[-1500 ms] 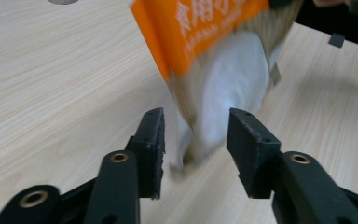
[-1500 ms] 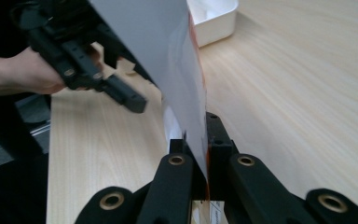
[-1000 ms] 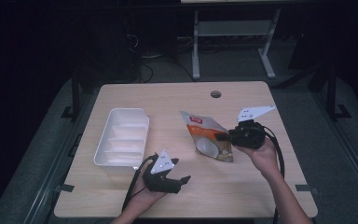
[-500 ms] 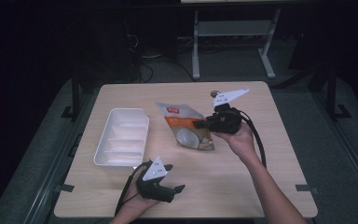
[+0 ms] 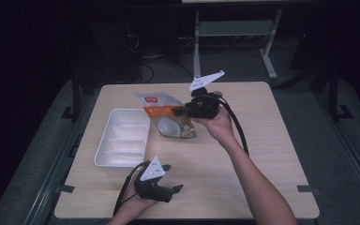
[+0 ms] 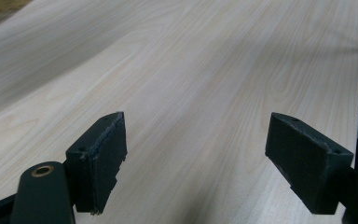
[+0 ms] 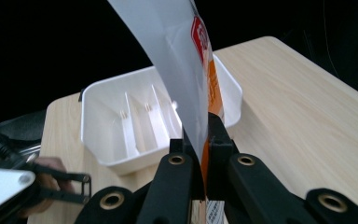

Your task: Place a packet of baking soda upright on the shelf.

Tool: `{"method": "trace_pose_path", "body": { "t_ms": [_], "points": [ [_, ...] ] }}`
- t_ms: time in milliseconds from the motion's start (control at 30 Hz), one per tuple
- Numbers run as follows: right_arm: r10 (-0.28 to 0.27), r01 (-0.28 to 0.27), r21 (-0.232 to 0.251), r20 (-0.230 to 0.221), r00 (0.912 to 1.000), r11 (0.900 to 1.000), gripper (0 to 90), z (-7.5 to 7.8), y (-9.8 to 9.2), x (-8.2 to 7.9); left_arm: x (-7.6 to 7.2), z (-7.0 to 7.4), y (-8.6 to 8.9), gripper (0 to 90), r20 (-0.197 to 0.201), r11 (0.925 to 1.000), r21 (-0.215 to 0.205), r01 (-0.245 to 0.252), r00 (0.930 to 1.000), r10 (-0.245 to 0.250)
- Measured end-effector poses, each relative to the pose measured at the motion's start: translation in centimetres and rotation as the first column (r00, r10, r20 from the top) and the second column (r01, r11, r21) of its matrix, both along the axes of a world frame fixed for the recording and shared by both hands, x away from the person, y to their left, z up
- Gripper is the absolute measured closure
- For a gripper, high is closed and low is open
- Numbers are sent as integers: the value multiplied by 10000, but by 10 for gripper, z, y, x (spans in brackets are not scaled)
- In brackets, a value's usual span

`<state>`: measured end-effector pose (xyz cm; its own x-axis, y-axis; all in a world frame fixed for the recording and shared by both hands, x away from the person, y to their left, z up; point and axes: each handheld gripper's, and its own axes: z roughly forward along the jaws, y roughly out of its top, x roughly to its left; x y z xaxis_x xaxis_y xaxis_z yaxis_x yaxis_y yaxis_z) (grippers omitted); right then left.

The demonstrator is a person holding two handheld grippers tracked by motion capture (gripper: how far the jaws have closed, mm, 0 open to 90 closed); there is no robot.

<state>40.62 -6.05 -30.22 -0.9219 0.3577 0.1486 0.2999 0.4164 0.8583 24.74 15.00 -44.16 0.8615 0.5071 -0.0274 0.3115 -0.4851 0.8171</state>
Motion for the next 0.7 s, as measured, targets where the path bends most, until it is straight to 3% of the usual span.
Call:
{"method": "trace_pose_path", "body": {
  "t_ms": [700],
  "points": [
    [524, -525, 80, 114, 9986, 9986, 898, 7, 64, 26, 3, -1, 5, 201, 14, 9999, -110, -18, 10000, 19]
  ]
}}
